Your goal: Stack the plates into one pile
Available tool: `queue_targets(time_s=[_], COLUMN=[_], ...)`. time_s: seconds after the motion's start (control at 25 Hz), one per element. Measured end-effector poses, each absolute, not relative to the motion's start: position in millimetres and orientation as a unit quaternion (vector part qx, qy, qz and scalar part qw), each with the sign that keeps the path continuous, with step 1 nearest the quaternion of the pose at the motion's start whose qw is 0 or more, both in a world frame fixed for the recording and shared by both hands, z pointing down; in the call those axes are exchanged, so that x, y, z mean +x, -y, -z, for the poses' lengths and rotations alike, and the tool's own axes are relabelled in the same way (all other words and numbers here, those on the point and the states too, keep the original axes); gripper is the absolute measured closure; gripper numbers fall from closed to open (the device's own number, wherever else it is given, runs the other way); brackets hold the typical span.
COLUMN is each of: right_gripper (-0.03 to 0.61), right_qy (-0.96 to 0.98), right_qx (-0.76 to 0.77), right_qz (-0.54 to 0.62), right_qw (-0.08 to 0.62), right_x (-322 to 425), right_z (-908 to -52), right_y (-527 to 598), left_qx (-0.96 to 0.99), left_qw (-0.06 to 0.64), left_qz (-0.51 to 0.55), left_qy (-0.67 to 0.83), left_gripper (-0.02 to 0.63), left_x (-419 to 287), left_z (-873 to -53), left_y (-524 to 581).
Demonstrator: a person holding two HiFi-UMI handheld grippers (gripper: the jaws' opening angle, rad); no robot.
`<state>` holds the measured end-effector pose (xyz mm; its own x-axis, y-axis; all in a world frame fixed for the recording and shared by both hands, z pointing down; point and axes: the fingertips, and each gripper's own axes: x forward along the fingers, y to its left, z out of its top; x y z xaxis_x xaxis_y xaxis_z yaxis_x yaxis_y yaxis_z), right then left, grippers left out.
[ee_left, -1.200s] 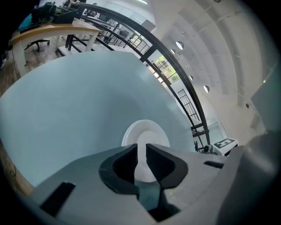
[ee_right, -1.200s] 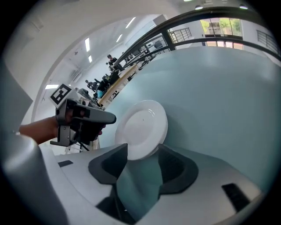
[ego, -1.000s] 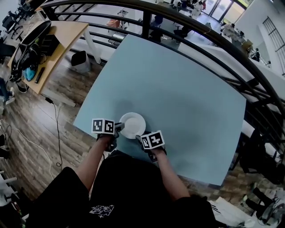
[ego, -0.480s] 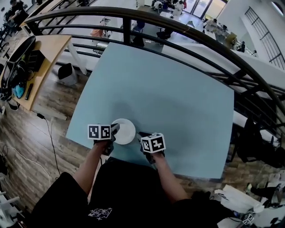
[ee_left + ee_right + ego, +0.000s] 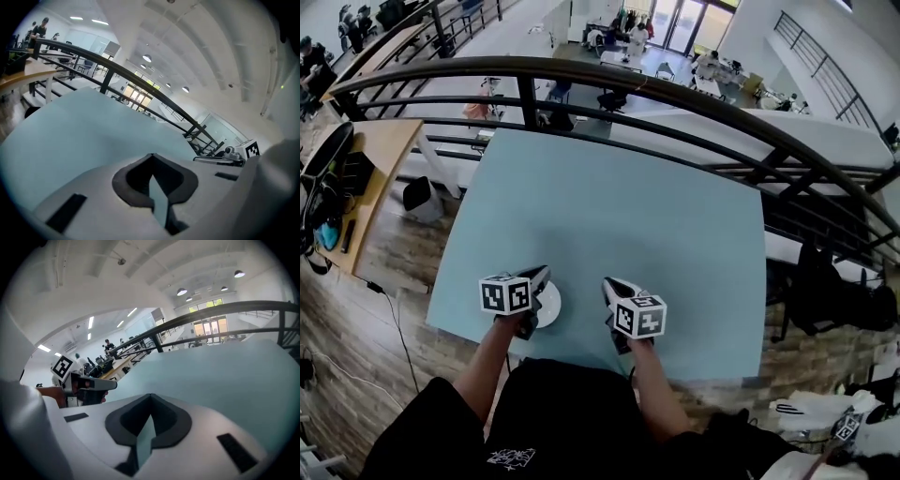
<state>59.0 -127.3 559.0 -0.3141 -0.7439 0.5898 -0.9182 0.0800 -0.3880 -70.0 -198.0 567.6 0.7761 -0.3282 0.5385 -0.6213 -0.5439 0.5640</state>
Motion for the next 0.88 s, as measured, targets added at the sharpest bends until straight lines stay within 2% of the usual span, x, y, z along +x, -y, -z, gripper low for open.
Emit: queue_targets(time_s=[0.24,0.44,0.68,0.88], right_gripper=[0.572,0.572,0.572,0.572], right_qy=[0.726,0.738,0.762,0.783], right_qx=[0.626,0.638,0.629,0.608], right_qz=[-0.279,-0.218,-0.152,-0.128], right_qw=[0.056,0.037,0.024,0.018], right_x=[117.5,137.2,124.3,101.7], right_z=[-485.6,-435.3,-388.6,-369.8], right_y=[121.2,115.5,121.6,135.6], left_qx=[0.889,0.904,0.912,0.901], left_qw=[0.325,0.272,0.192,0.169], left_qz=[-0.144,-0.115,-0.101,-0.081], left_qy=[0.290,0.309,0.347,0.391], left_gripper=[0.606,0.606,0.606,0.606], left_x=[-30.0,-16.4,-43.3,-86.3], left_z=[-505.4,-459.4,-415.8,-392.0], left_y=[199.8,201.5,208.2,213.6])
